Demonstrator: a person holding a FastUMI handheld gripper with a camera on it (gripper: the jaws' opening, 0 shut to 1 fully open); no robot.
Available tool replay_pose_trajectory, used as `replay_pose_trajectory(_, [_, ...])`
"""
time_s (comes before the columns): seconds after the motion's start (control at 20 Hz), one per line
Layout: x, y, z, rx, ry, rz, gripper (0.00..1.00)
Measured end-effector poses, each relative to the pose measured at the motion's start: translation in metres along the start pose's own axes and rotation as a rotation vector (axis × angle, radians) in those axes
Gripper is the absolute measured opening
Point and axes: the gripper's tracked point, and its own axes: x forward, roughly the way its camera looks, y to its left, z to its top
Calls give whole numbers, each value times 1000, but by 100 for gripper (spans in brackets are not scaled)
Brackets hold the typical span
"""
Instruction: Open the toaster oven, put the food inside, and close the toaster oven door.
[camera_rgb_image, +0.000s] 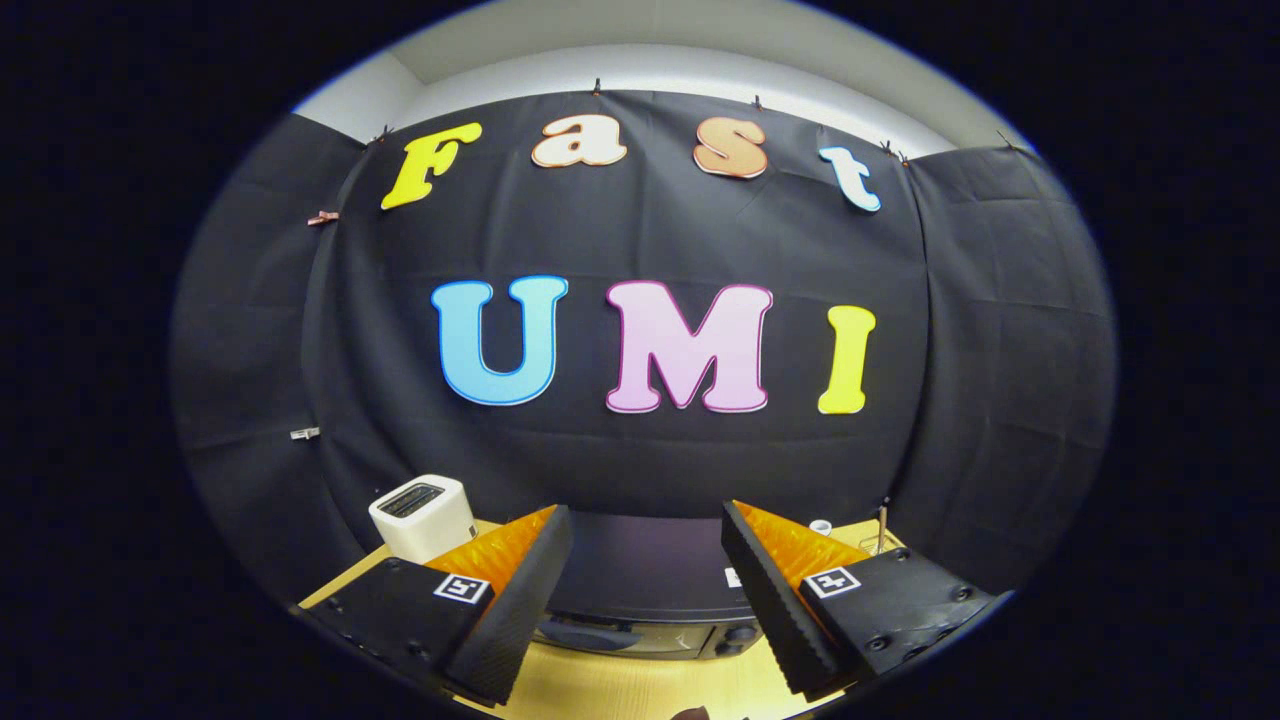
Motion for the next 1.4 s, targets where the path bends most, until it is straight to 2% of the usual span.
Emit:
replay_pose_trajectory(0.25, [-19, -24, 48, -20, -103, -9, 98])
replay_pose_trajectory(0.45, [-33, -34, 69, -1, -149, 16, 98])
replay_pose_trajectory(0.65, [-40, -62, 98, -72, -283, -59, 97])
replay_pose_trajectory(0.7, [-41, -71, 97, -115, -282, -89, 97])
replay_pose_trajectory(0.75, [-42, -72, 93, -129, -272, -86, 98])
replay_pose_trajectory(0.85, [-49, -59, 89, -63, -256, -26, 98])
replay_pose_trajectory(0.95, [-53, -68, 92, -33, -257, -28, 97])
replay_pose_trajectory(1.2, [-58, -77, 76, -66, -194, -16, 97])
replay_pose_trajectory(1.3, [-61, -89, 78, -111, -214, -51, 98])
replay_pose_trajectory(1.4, [-66, -80, 83, -107, -232, -28, 97])
